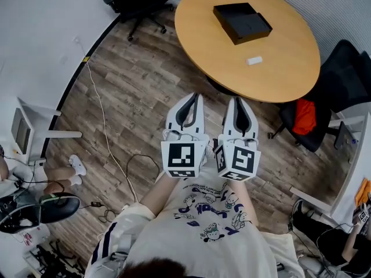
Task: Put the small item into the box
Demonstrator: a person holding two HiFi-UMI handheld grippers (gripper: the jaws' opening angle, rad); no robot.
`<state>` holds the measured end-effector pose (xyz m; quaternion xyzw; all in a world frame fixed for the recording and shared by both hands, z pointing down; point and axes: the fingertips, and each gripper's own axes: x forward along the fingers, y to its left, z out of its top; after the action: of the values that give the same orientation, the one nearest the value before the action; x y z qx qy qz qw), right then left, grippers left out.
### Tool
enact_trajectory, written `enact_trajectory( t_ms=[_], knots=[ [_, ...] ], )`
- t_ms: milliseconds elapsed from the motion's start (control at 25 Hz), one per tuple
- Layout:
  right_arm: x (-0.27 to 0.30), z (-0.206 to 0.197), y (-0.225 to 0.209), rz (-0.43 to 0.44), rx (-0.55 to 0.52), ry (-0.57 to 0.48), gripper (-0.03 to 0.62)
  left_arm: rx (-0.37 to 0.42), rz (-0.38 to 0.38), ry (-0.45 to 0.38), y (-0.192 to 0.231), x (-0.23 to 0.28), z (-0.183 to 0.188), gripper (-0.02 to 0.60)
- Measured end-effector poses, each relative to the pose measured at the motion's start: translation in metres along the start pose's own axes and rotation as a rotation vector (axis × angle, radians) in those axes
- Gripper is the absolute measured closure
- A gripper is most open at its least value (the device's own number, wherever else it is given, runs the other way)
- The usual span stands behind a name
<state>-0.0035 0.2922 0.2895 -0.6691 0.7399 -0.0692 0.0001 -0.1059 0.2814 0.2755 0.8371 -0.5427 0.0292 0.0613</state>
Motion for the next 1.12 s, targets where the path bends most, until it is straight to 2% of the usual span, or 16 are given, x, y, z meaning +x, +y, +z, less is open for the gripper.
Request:
enact_trajectory(
  t_ms=[480, 1120],
  knots=[
    [0.086, 0.008, -0.041, -0.054, 0.001, 0.01, 0.548, 0.0, -0.068, 0.02, 0.008, 0.102, 0.005, 0.563],
    [0.202, 0.006, -0.101, -0.175, 0.043, 0.067, 0.548, 0.005, -0.152, 0.073, 0.028, 0.242, 0.013, 0.563]
  ],
)
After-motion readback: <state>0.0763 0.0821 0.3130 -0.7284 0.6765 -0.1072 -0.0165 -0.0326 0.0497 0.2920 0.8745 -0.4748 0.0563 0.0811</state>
